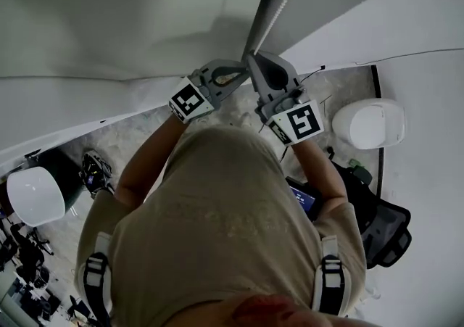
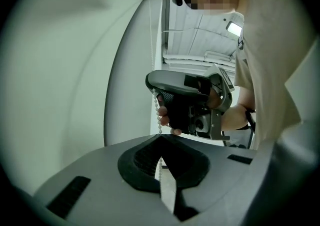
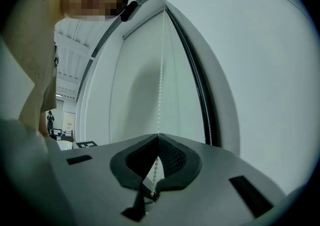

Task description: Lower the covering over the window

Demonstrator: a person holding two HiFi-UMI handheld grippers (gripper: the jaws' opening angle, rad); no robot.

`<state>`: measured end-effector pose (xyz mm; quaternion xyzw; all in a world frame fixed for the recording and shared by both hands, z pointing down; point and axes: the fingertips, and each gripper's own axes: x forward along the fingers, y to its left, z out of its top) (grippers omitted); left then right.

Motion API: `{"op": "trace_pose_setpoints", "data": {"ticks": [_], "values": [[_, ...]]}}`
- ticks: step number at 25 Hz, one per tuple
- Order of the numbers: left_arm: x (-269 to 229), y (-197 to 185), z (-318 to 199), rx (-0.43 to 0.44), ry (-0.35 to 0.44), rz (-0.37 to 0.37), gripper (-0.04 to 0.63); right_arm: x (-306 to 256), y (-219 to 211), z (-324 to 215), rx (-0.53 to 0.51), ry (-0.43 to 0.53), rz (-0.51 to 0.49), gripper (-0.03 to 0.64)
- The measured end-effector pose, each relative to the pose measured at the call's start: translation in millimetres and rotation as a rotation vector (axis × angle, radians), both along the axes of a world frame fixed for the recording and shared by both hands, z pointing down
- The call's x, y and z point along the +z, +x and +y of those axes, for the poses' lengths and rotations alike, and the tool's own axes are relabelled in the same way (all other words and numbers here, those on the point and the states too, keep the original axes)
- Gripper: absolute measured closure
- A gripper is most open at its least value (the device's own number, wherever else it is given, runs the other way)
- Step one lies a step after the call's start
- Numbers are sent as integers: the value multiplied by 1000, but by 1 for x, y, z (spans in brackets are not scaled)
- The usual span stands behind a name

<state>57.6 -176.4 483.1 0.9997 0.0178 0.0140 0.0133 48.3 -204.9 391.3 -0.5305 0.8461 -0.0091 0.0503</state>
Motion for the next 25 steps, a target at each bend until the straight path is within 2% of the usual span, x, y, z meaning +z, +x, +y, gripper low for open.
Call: {"op": "trace_pose_setpoints", "data": {"ticks": [2,4,5,6,8,10,11,12,14,16,18,19,20,23,25], "values": [[0,-10,-2,22,-51,19,579,0,-4,-2,-22,-10,-22,609],[-13,-27,-11,37,-155,119,555,10,-5,-6,-31,-43,-31,609],[-25,-36,-20,26,-205,186,457,23,-7,-7,-42,-83,-27,609],[-38,-41,-30,2,-230,232,410,42,-11,-7,-61,-140,-19,609],[-65,-39,-44,-40,-198,244,410,78,-24,-4,-110,-257,-6,609],[-94,-22,-44,-23,-130,211,410,95,-33,1,-138,-303,-6,609],[-106,-13,-42,-7,-96,189,460,96,-32,1,-141,-308,-13,609],[-113,-5,-39,2,-61,162,564,95,-28,0,-139,-311,-23,609],[-115,4,-36,-7,-14,133,569,96,-17,-1,-126,-314,-46,609],[-113,3,-40,-33,-46,171,571,94,-5,2,-113,-292,-46,609],[-111,-3,-48,-56,-87,213,572,84,2,7,-104,-212,-5,604],[-109,-6,-51,-60,-96,217,572,74,5,9,-102,-154,2,457],[-106,-9,-52,-55,-99,209,572,59,6,9,-101,-90,-14,360],[-84,-8,-41,-13,-99,147,572,3,8,10,-95,63,-91,360],[-65,-4,-27,9,-120,106,572,-23,5,9,-87,110,-95,386]]}}
